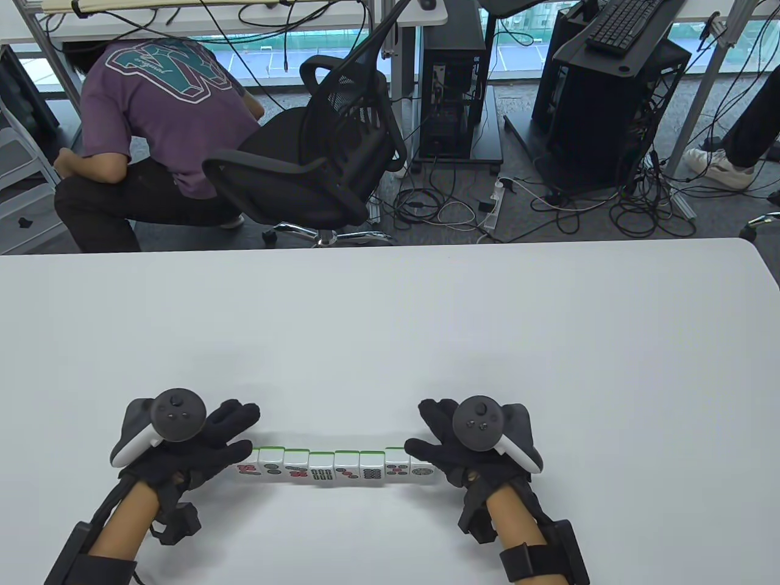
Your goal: Flip mahjong tiles upright in a row
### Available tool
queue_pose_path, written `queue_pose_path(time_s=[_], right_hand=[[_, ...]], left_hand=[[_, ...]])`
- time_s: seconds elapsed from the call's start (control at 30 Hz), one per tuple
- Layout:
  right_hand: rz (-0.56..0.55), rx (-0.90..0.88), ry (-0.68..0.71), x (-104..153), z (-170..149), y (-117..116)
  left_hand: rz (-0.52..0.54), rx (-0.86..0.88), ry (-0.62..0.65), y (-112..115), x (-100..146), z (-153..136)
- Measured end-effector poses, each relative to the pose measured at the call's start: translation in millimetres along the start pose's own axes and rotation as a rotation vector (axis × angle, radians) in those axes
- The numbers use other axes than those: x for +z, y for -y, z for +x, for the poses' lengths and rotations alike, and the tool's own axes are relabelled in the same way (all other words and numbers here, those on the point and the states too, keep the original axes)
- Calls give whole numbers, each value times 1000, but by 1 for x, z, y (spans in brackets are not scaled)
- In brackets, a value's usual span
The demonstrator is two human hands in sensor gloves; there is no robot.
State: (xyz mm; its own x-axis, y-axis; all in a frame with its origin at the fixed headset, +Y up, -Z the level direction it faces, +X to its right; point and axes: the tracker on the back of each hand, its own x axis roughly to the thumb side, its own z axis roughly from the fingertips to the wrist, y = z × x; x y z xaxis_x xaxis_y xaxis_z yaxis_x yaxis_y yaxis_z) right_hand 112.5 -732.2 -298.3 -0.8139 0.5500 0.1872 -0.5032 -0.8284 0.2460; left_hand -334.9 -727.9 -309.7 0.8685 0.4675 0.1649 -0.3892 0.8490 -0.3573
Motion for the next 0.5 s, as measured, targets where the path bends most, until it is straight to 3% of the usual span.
queue_pose_path(time_s=[0.13, 0.27, 0.5], right_hand=[[-123, -34, 85, 31, 0, 13], [-293, 94, 187, 63, 1, 21], [-396, 280, 222, 90, -4, 19]], left_hand=[[134, -68, 82, -12, 32, 9], [290, -198, 153, -15, 58, 23], [437, -297, 223, -6, 68, 30]])
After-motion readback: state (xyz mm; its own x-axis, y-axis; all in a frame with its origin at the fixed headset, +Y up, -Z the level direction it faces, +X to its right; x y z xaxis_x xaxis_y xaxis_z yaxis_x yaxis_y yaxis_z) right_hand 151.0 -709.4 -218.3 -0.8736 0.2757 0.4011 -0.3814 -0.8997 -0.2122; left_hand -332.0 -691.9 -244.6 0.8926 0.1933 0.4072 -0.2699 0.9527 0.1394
